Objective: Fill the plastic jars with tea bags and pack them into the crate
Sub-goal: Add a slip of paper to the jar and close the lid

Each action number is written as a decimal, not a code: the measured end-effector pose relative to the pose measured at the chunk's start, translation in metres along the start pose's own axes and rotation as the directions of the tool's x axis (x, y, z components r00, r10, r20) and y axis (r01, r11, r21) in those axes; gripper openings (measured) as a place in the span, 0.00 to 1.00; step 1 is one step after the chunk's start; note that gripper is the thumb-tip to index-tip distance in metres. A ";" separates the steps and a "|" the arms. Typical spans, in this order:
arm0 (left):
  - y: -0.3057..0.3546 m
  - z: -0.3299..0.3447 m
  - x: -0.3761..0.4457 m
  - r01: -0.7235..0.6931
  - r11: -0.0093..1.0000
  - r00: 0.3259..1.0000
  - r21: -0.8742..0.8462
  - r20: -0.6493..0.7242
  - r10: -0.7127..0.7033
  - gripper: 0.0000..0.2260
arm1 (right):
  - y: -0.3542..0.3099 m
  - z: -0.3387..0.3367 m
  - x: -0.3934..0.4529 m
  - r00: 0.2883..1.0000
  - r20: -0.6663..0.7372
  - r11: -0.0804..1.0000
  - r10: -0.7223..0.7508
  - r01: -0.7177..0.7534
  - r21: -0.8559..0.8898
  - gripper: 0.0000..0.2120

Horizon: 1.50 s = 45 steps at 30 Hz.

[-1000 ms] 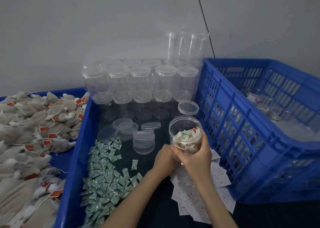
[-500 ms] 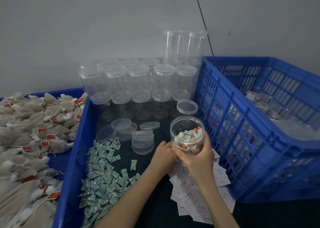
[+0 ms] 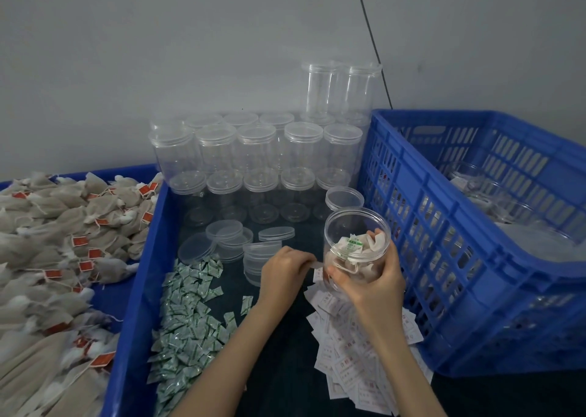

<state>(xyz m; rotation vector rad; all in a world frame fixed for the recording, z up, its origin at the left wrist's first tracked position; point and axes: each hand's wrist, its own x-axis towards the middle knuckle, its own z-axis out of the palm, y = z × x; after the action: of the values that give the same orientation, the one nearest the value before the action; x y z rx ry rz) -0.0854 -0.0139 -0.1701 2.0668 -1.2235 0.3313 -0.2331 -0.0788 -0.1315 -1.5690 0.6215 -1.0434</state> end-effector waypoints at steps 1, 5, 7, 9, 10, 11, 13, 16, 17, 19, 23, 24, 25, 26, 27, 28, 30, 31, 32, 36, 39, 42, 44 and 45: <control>0.000 -0.004 0.001 0.042 0.999 0.998 -0.011 -0.036 -0.042 0.04 | 0.001 0.000 0.000 1.000 -0.003 1.000 -0.009 0.009 -0.013 0.41; 0.003 -0.029 0.012 0.262 0.949 0.941 -0.177 -0.172 -0.292 0.08 | 0.009 0.004 -0.002 1.000 0.021 0.995 -0.017 0.019 -0.102 0.44; 0.007 -0.046 0.020 0.341 0.847 0.885 -0.407 -0.166 -0.436 0.09 | 0.015 0.008 -0.004 0.999 0.031 0.989 -0.009 0.014 -0.148 0.45; 0.011 -0.066 0.027 0.307 0.773 0.867 -0.556 -0.171 -0.467 0.10 | 0.022 0.014 -0.005 0.999 0.039 0.985 0.001 0.006 -0.174 0.45; 0.014 -0.076 0.029 0.268 0.776 0.879 -0.571 -0.186 -0.440 0.11 | 0.025 0.017 -0.005 0.999 0.052 0.984 0.008 0.002 -0.181 0.45; 0.016 -0.084 0.029 0.224 0.803 0.900 -0.553 -0.198 -0.388 0.13 | 0.027 0.021 -0.006 0.998 0.067 0.982 0.016 -0.003 -0.188 0.45; 0.022 -0.097 0.027 0.128 0.898 0.947 -0.422 -0.217 -0.237 0.13 | 0.032 0.028 -0.006 0.996 0.089 0.981 0.027 -0.010 -0.192 0.44; 0.029 -0.103 0.022 -0.065 0.994 0.966 -0.088 -0.256 0.041 0.06 | 0.034 0.038 -0.006 0.993 0.108 0.986 0.051 -0.033 -0.163 0.45; 0.030 -0.102 0.021 -0.156 0.988 0.954 0.017 -0.257 0.155 0.04 | 0.034 0.041 -0.006 0.992 0.117 0.988 0.056 -0.038 -0.148 0.44; 0.029 -0.101 0.019 -0.247 0.963 0.947 0.111 -0.184 0.264 0.05 | 0.033 0.046 -0.006 0.989 0.136 0.990 0.059 -0.040 -0.137 0.45; 0.022 -0.107 0.021 -0.210 0.938 0.977 0.278 0.091 0.191 0.04 | 0.032 0.050 -0.008 0.984 0.167 0.981 0.069 -0.037 -0.189 0.48; 0.023 -0.109 0.022 -0.190 0.928 0.971 0.320 0.200 0.129 0.04 | 0.032 0.050 -0.008 0.982 0.173 0.980 0.069 -0.034 -0.198 0.48; 0.021 -0.108 0.024 -0.186 0.919 0.955 0.347 0.282 0.087 0.06 | 0.032 0.051 -0.009 0.981 0.181 0.979 0.065 -0.027 -0.204 0.46; 0.019 -0.107 0.025 -0.193 0.908 0.937 0.372 0.343 0.058 0.08 | 0.033 0.052 -0.010 0.980 0.189 0.978 0.056 -0.016 -0.209 0.45; 0.017 -0.106 0.026 -0.198 0.899 0.923 0.390 0.383 0.037 0.09 | 0.033 0.053 -0.011 0.980 0.196 0.977 0.045 -0.002 -0.212 0.44; 0.016 -0.107 0.028 -0.206 0.893 0.912 0.400 0.408 0.027 0.11 | 0.033 0.054 -0.012 0.979 0.201 0.978 0.035 0.008 -0.210 0.43; 0.015 -0.113 0.027 -0.221 0.896 0.903 0.384 0.428 0.039 0.14 | 0.034 0.056 -0.014 0.977 0.210 0.981 0.033 0.008 -0.193 0.42; 0.012 -0.116 0.025 -0.209 0.915 0.911 0.345 0.409 0.054 0.15 | 0.035 0.056 -0.015 0.976 0.212 0.983 0.041 -0.001 -0.184 0.43; 0.008 -0.119 0.022 -0.165 0.948 0.932 0.272 0.357 0.060 0.15 | 0.035 0.056 -0.016 0.976 0.213 0.984 0.050 -0.012 -0.176 0.43; -0.004 -0.118 0.007 0.139 0.968 0.960 -0.210 0.268 -0.079 0.20 | 0.035 0.054 -0.016 0.973 0.217 0.992 0.080 -0.055 -0.118 0.40; -0.010 -0.106 -0.006 0.329 0.877 0.874 -0.351 0.465 -0.142 0.42 | 0.034 0.056 -0.014 0.970 0.226 0.994 0.089 -0.072 -0.081 0.38; -0.013 -0.091 -0.016 0.386 0.809 0.859 -0.443 0.492 -0.141 0.48 | 0.031 0.061 -0.012 0.965 0.252 0.996 0.067 -0.052 -0.068 0.39; -0.013 -0.087 -0.019 0.384 0.779 0.890 -0.496 0.423 -0.169 0.40 | 0.028 0.063 -0.010 0.944 0.322 0.996 0.072 -0.054 -0.066 0.47; -0.014 -0.087 -0.020 0.381 0.771 0.903 -0.510 0.386 -0.191 0.36 | 0.027 0.061 -0.008 0.921 0.383 0.997 0.066 -0.045 -0.063 0.52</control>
<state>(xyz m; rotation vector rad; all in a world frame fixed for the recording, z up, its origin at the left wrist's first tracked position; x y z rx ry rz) -0.0730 0.0623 -0.1242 1.7519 -0.9850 -0.4901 -0.1800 -0.0489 -0.1607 -1.7330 0.4210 -0.6514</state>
